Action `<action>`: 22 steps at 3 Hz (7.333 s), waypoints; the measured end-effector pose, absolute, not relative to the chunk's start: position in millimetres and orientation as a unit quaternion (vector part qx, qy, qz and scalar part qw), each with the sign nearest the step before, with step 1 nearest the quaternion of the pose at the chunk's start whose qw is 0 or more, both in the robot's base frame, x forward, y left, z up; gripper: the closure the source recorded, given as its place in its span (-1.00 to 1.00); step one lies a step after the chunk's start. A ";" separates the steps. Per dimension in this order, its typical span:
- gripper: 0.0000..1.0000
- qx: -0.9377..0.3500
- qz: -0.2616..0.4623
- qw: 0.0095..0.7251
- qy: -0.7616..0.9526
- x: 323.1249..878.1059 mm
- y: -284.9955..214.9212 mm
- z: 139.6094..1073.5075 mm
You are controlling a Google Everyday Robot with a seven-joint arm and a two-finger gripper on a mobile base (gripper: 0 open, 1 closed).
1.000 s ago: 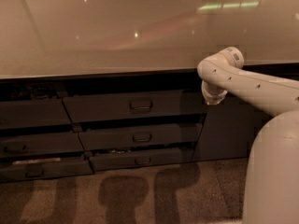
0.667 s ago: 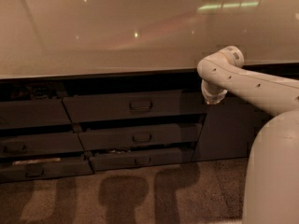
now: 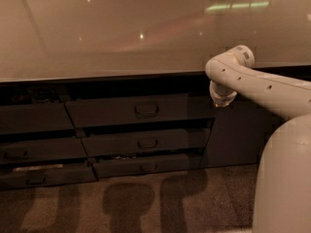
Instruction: Open top drawer
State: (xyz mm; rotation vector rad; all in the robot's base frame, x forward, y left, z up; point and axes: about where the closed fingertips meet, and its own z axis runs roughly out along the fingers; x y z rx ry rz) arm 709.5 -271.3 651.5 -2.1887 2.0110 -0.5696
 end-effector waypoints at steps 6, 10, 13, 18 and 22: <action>1.00 -0.723 -0.187 0.057 0.663 712.7 -271.5 664.2; 1.00 -0.724 -0.187 0.059 0.661 712.8 -271.0 665.3; 1.00 -0.719 -0.196 0.067 0.663 709.6 -274.2 676.4; 1.00 -0.725 -0.189 0.069 0.659 672.9 -275.8 664.1; 1.00 -0.735 -0.189 0.081 0.646 651.9 -274.8 667.9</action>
Offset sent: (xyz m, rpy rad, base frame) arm -0.3018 -0.0234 -0.2593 -0.0385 0.2246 0.2278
